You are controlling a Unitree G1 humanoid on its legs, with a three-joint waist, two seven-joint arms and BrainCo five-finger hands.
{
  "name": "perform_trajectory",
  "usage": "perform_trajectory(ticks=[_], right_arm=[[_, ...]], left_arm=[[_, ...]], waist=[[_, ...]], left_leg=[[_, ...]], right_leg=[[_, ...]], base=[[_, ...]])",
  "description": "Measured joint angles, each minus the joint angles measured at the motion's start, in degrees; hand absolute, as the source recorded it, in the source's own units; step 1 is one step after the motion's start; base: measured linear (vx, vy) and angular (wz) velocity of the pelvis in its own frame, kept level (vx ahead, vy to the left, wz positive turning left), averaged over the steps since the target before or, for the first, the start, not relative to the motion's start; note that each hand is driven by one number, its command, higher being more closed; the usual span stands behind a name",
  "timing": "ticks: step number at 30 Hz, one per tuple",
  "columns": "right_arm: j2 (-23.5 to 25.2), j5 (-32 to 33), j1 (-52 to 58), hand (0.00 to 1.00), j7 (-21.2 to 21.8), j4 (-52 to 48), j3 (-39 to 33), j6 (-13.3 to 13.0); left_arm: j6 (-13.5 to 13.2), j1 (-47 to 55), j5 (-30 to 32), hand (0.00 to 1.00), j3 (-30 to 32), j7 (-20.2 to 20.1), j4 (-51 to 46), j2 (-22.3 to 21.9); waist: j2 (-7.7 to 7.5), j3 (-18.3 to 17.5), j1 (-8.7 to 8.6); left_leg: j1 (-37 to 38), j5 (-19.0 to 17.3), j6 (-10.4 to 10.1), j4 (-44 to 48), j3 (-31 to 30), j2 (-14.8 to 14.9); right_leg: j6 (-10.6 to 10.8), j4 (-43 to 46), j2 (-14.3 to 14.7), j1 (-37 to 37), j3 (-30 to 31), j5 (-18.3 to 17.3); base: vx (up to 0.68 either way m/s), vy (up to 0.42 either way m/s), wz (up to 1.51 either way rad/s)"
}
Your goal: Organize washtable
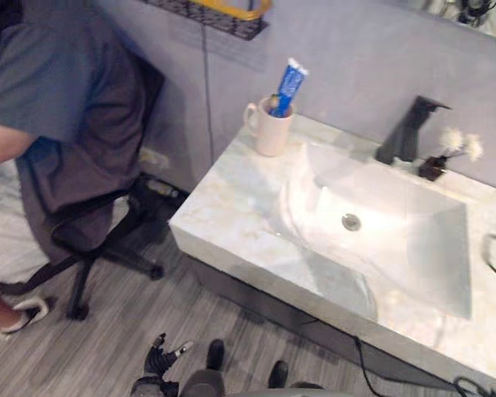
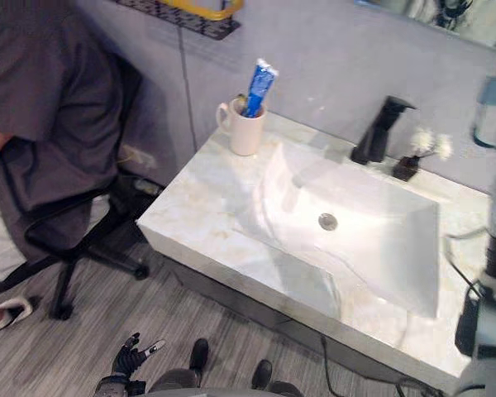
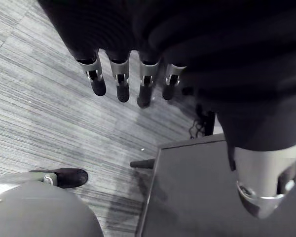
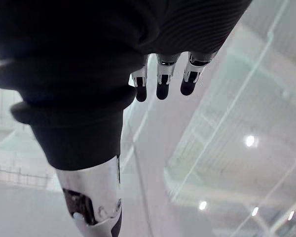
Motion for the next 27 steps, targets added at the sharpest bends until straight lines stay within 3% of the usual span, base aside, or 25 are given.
perform_trajectory(ticks=[3,4,6,8,10,14,16,22,27], right_arm=[[10.47,-1.05,11.88,0.0,-4.1,1.14,-14.39,0.04],[15.73,-1.06,16.17,0.0,-5.56,3.16,-17.15,0.43],[23.89,-0.73,22.87,0.0,-6.33,7.47,-18.79,1.81],[35.04,1.53,30.36,0.0,-6.34,12.51,-17.0,5.27],[42.54,3.96,33.98,0.0,-6.11,15.45,-13.71,8.01],[53.33,7.29,39.75,0.0,-3.8,23.08,-4.75,11.31],[54.67,7.83,40.46,0.0,-1.99,27.81,-0.52,11.5],[54.62,5.82,38.25,0.0,9.4,46.19,10.29,13.03],[53.81,2.24,35.39,0.0,11.97,54.51,12.29,13.79]], left_arm=[[0.07,1.0,0.35,0.0,2.4,0.14,1.21,-1.01],[0.26,0.99,0.5,0.0,2.45,0.18,1.67,-1.09],[0.55,0.41,1.4,0.0,3.5,0.16,1.81,-2.27],[1.02,-0.55,1.44,0.0,4.46,0.17,1.66,-5.05],[1.28,-0.38,1.4,0.0,4.48,0.15,1.58,-6.98],[2.29,0.07,1.23,0.0,4.42,0.24,-0.75,-8.52],[2.45,-0.05,0.91,0.0,4.31,0.27,-0.75,-8.73],[2.8,-1.16,0.28,0.0,1.15,0.05,0.05,-8.3],[2.37,-3.04,0.93,0.0,-1.42,0.03,3.48,-6.69]], waist=[[0.47,-2.32,-3.29],[0.65,-2.79,-4.47],[1.0,-3.05,-5.07],[1.95,-3.56,-4.85],[3.21,-3.81,-4.7],[4.2,-3.52,-4.38],[4.24,-3.39,-4.11],[4.74,-2.69,-1.32],[4.82,-1.82,-1.34]], left_leg=[[0.94,-0.72,-0.11,0.01,1.75,0.08],[1.79,-1.06,-0.19,0.01,2.06,0.21],[2.98,-1.58,-0.3,0.03,3.19,0.38],[3.55,-2.53,-0.47,0.02,4.89,0.54],[4.46,-3.09,-0.03,0.02,5.87,0.58],[6.87,-4.52,-0.05,0.03,10.22,1.52],[7.11,-4.52,-0.06,0.03,11.74,1.84],[7.15,-4.72,-0.07,0.02,12.53,1.38],[8.48,-5.19,-0.28,0.06,10.56,0.5]], right_leg=[[0.02,-0.06,0.0,0.03,1.29,0.04],[0.01,-0.1,0.08,0.16,1.88,0.03],[-0.04,-0.17,0.22,0.95,2.78,-0.01],[-0.27,0.1,0.1,1.07,3.21,-0.16],[-0.3,0.46,-0.1,1.69,3.32,-0.21],[-0.54,2.41,-0.2,2.78,3.04,-2.12],[-0.63,3.12,-0.27,2.57,3.08,-2.49],[-0.04,3.93,-0.99,2.15,3.03,-3.1],[0.57,3.3,-1.87,4.17,1.69,-3.28]], base=[[0.06,-0.008,-0.33],[0.06,-0.017,-0.32],[0.03,-0.013,-0.31],[0.02,0.001,-0.29],[0.02,0.016,-0.19],[-0.02,0.006,-0.06],[0.0,0.0,-0.04],[0.04,0.018,-0.01],[0.1,0.024,0.16]])
